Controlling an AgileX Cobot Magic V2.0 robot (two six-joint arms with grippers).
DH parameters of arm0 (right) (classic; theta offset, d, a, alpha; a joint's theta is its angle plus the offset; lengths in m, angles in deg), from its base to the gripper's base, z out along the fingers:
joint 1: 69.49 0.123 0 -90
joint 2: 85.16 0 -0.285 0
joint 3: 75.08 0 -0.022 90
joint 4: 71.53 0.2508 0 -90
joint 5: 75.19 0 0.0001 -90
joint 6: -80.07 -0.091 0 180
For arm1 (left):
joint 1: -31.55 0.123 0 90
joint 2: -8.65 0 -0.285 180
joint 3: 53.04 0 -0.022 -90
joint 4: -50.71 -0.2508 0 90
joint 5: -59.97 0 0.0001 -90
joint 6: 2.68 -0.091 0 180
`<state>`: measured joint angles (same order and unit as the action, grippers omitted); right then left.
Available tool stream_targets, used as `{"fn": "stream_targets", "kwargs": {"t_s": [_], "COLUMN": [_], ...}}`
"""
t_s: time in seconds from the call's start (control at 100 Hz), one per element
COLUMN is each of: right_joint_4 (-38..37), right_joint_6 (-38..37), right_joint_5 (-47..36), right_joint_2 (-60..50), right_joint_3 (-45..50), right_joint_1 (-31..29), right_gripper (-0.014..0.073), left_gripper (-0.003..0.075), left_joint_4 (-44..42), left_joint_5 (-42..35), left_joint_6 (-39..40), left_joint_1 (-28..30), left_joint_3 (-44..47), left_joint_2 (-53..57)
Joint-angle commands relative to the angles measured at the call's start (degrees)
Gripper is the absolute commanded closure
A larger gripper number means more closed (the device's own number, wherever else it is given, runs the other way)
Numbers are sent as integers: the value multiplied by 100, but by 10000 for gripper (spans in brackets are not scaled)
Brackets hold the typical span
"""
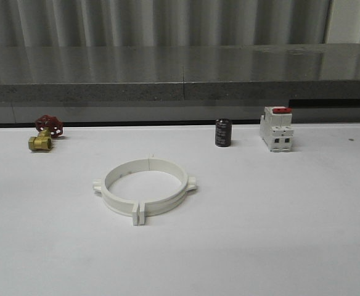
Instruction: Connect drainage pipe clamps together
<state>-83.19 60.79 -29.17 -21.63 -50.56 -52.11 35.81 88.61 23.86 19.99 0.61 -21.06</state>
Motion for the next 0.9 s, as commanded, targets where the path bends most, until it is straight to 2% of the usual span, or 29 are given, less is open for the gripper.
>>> {"fn": "stream_targets", "kwargs": {"t_s": [0.0, 0.14, 0.23, 0.3, 0.48, 0.89], "right_joint_4": [49, 274, 323, 318, 228, 216], "right_joint_6": [165, 165, 165, 165, 165, 165], "right_joint_5": [-160, 264, 535, 578, 566, 572], "right_joint_2": [-753, -1931, -2658, -3157, -4001, -4107], "right_joint_3": [277, 938, 1269, 1479, 1789, 1826], "right_joint_1": [-41, -41, -41, -41, -41, -41], "right_gripper": [167, 172, 223, 319, 669, 661], "left_gripper": [741, 741, 741, 741, 741, 741], "left_joint_4": [-35, -35, -35, -35, -35, -35], "left_joint_5": [-412, -412, -412, -412, -412, -412], "left_joint_6": [-2, -2, -2, -2, -2, -2], "left_joint_1": [16, 16, 16, 16, 16, 16], "left_joint_3": [-151, -151, -151, -151, -151, -151], "left_joint_2": [-32, -32, -32, -32, -32, -32]}}
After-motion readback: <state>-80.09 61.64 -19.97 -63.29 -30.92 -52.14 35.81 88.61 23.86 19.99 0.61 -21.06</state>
